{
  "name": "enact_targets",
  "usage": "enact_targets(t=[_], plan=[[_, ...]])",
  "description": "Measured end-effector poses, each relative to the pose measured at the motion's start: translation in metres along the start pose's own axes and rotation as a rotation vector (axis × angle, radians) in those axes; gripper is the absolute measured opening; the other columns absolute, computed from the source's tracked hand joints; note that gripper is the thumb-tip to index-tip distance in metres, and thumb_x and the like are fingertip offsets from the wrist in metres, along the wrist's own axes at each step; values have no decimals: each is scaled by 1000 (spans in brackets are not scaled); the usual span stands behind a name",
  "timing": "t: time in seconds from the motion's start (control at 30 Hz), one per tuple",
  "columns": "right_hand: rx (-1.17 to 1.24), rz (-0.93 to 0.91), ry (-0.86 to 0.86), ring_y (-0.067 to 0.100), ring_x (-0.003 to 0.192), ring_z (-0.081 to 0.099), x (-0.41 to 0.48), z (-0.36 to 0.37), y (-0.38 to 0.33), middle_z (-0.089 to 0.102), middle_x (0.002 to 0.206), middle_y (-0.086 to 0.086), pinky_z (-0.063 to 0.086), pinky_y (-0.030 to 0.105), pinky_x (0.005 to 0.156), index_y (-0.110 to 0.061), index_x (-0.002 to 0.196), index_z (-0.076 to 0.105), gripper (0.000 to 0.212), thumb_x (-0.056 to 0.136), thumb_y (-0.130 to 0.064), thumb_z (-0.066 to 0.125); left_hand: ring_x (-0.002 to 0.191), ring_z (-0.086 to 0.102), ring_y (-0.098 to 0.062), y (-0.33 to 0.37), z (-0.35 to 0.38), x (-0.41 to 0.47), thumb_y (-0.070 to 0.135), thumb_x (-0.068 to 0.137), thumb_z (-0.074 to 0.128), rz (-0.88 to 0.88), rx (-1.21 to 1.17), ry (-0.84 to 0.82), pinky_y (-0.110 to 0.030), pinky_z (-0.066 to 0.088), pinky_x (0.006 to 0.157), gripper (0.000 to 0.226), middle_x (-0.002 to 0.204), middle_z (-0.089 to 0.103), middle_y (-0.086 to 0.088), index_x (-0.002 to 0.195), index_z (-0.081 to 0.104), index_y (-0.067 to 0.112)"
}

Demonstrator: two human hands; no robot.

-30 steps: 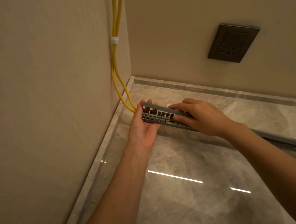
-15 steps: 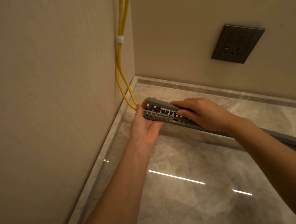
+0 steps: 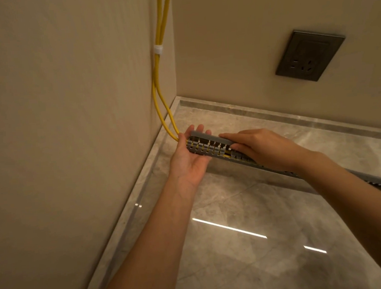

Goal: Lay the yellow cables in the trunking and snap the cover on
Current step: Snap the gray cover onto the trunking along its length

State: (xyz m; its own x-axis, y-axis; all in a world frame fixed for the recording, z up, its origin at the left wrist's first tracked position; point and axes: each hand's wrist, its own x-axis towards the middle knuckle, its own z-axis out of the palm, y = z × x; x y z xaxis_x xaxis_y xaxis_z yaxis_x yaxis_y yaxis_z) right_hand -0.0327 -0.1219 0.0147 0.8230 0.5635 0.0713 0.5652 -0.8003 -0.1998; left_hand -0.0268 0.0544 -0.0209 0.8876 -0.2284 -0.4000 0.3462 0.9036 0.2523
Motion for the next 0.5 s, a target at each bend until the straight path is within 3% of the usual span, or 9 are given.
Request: enact_targets(t=[0.13, 0.3, 0.4, 0.5], plan=[[-8, -10, -16, 23, 102, 60, 0, -2, -4, 63, 122, 5, 49, 39, 84, -22, 137, 42, 40, 98, -30, 36, 93, 55, -24, 0, 4, -3, 34, 100, 33, -9, -16, 49, -46, 46, 75, 32, 102, 57, -10, 99, 55, 11], [-23, -42, 29, 26, 97, 61, 2, 0, -13, 64, 117, 7, 50, 42, 79, -21, 138, 40, 42, 98, -31, 37, 83, 53, -21, 1, 10, -3, 33, 99, 37, -9, -46, 101, -43, 44, 85, 29, 92, 54, -9, 95, 54, 10], [-43, -42, 53, 25, 88, 60, 1, 4, -14, 63, 110, 7, 51, 40, 69, -23, 140, 37, 44, 97, -35, 37, 88, 53, -23, 1, 10, -3, 34, 99, 36, 7, -39, 84, -46, 41, 90, 31, 103, 53, -7, 115, 52, 12], [-142, -10, 93, 25, 78, 61, -5, 8, -16, 63, 104, 5, 49, 36, 58, -25, 140, 35, 51, 94, -46, 30, 111, 50, -28, 0, 9, -5, 41, 97, 38, 14, -32, 65, -52, 34, 105, 44, 112, 52, -10, 130, 43, 13]])
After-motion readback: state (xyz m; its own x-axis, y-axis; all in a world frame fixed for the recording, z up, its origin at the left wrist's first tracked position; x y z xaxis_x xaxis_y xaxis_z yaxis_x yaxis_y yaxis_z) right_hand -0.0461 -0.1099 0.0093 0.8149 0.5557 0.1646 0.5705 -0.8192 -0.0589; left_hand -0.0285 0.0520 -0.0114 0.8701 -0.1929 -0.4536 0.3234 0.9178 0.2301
